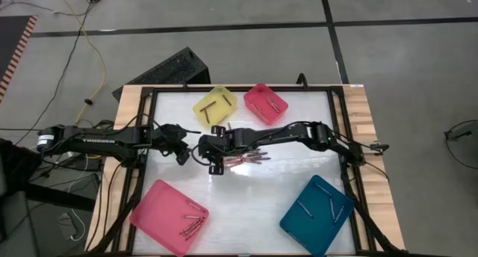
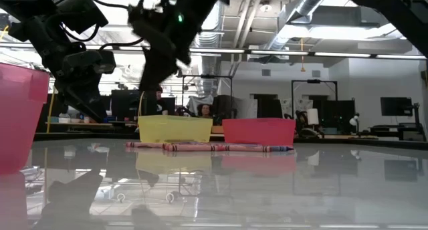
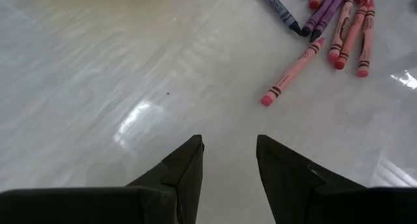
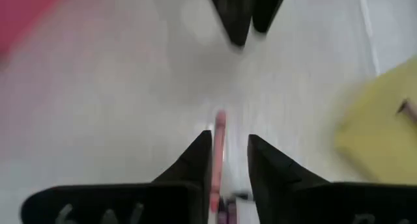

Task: Sort crayons
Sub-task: Put the pink crayon into the red bin

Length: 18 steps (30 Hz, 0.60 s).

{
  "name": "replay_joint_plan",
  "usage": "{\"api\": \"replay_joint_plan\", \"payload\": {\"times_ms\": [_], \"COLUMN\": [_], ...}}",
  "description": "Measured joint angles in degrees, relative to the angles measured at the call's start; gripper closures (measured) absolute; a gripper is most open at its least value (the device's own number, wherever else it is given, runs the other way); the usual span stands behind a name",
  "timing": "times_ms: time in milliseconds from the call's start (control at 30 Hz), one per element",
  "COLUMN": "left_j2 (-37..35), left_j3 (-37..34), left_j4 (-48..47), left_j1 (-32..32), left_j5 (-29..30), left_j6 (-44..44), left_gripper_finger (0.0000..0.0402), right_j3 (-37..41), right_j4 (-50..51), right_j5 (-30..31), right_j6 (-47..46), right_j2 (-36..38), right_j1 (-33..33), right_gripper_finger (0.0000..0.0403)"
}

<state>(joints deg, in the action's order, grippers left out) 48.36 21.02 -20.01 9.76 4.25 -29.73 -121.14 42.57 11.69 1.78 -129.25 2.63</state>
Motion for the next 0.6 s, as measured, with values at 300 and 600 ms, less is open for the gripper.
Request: {"api": "replay_joint_plan", "payload": {"times_ms": [300, 600], "left_j2": [0.0, 0.0], "left_j3": [0.0, 0.0], "left_j4": [0.3, 0.2], "left_j1": [0.0, 0.0], "left_j5": [1.4, 3.9], "left_j6": [0.8, -6.9], "left_gripper_finger": [0.0269, 0.0269], "right_j3": [0.3, 0.5], "right_j4": [1.2, 1.4], "right_j5": [-1.4, -4.3], "right_j6": [4.7, 7.4], "right_j2": [-3.6, -6.2], "right_j1": [-1.7, -2.5], "right_gripper_finger": [0.0263, 0.0246]}}
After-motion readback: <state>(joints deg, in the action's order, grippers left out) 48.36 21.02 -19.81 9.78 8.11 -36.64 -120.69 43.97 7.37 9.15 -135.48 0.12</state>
